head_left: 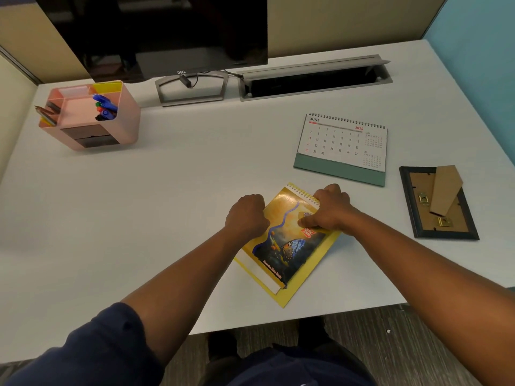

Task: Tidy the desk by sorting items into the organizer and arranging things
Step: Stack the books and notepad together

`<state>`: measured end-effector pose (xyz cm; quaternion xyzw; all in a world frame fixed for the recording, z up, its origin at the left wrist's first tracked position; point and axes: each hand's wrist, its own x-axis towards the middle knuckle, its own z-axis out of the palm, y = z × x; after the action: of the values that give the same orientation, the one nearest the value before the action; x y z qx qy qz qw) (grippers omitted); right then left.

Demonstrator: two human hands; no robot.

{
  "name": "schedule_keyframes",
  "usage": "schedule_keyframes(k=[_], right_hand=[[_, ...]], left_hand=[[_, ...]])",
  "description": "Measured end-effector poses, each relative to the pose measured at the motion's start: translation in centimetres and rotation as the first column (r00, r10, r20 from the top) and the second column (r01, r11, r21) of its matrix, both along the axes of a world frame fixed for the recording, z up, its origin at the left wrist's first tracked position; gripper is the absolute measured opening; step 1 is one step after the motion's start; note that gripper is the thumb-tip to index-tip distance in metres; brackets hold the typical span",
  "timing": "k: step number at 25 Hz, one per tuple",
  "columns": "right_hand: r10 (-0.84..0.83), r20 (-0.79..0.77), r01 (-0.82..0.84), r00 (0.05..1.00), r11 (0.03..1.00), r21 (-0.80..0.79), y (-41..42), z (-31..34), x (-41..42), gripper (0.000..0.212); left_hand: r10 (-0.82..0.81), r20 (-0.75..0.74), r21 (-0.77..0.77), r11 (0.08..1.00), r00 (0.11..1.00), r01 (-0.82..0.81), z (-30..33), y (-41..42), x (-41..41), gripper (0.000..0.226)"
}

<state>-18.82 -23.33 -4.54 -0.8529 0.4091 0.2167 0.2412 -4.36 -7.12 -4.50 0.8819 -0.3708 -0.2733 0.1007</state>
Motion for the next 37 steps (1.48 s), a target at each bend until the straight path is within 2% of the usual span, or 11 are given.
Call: schedule_keyframes(k=[5,9,12,15,18,22,27,33,37], right_hand=[[0.006,-0.009,-0.006,1.000,1.000,0.025,-0.1,0.2,-0.7,0.079],[-0.022,0.090,0.013,0.996,0.995,0.099,0.5,0.2,-1.5,0.075],[-0.045,0.128,0.030,0.991,0.992,0.120,0.9,0.3,-2.3,0.062],[-0.073,0.120,0.062,0.990,0.994,0.090,2.2,-0.2,-4.1,0.060],[-0.182,0.115,0.184,0.976,0.983,-0.009,5.4,-1.4,-7.0,0.064],[-0.395,0.205,0.412,0.895,0.910,-0.046,10.2,-2.5,-10.1,0.064],[-0.610,0.224,0.628,0.760,0.778,-0.014,13.7,-2.2,-12.0,0.053],[-0.759,0.224,0.765,0.611,0.639,0.079,15.6,-2.3,-13.0,0.051],[-0.840,0.302,0.827,0.451,0.520,0.214,17.0,-2.4,-13.7,0.046]], left_hand=[[-0.043,0.008,0.003,0.999,0.999,0.043,0.0,-0.1,0.1,0.028],[-0.096,0.012,0.033,0.995,0.995,0.095,0.2,-0.3,0.2,0.030],[-0.119,-0.001,0.045,0.992,0.993,0.119,0.4,-0.4,0.2,0.032],[-0.172,-0.025,0.065,0.983,0.985,0.173,0.6,-0.5,0.0,0.033],[-0.259,-0.055,0.075,0.962,0.964,0.262,0.6,-0.7,-0.6,0.034],[-0.404,-0.070,0.091,0.908,0.912,0.409,0.7,-1.4,-1.8,0.037],[-0.553,-0.070,0.094,0.825,0.830,0.558,0.9,-2.6,-3.4,0.035],[-0.644,-0.060,0.082,0.758,0.763,0.647,1.3,-3.9,-4.8,0.032],[-0.694,-0.076,0.091,0.710,0.716,0.698,1.1,-4.4,-5.9,0.033]])
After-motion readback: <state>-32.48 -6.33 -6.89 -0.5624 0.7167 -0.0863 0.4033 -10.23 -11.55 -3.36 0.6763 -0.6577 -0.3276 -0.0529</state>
